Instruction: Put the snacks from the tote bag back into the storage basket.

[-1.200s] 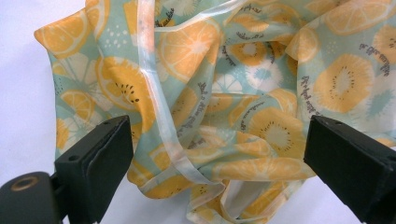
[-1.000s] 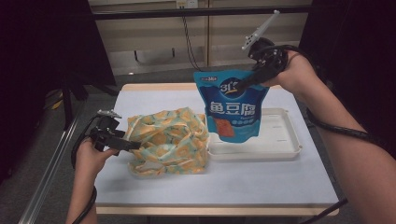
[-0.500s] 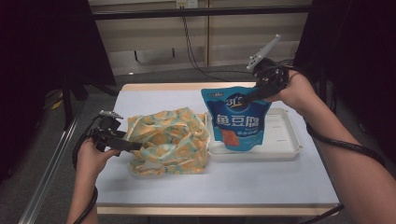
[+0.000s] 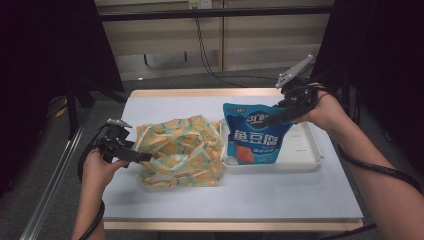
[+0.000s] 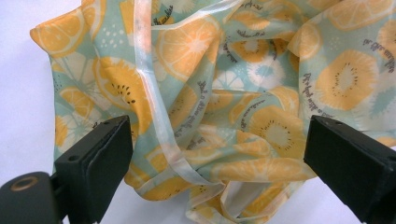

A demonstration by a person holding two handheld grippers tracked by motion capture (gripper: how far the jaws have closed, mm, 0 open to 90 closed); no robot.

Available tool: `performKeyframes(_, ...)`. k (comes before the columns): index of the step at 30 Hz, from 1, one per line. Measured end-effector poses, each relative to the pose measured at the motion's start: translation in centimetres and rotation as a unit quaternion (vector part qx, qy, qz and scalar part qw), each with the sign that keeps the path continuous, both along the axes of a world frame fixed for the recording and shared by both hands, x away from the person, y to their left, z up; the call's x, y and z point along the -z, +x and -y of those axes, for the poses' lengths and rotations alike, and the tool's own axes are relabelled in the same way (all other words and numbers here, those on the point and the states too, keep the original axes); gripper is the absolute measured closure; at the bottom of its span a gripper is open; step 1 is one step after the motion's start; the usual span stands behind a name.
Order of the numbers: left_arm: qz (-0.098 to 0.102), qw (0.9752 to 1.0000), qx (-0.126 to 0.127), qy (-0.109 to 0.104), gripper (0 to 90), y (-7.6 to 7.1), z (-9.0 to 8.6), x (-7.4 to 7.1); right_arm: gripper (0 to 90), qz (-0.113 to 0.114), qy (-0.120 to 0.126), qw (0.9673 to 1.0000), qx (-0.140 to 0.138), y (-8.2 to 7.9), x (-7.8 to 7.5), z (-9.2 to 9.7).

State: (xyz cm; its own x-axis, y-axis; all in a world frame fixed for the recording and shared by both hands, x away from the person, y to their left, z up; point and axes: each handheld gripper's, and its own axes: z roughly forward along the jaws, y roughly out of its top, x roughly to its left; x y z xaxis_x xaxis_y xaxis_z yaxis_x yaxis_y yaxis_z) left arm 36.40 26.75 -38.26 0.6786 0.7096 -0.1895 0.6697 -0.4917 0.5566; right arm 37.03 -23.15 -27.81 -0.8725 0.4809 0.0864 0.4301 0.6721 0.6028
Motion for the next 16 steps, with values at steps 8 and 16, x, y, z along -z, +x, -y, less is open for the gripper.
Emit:
performKeyframes(8, 0.002, 1.0000, -0.005, -0.004, 7.8, -0.1, 0.0, -0.1, 26.1, 0.002, -0.001, 0.9985, 0.055, -1.6, 0.3, 2.3)
performKeyframes(16, 0.005, 1.0000, -0.003, -0.005, 7.5, -0.1, -0.2, -0.3, 18.2, 0.004, 0.003, 0.9977, 0.068, -3.2, 1.0, 3.8)
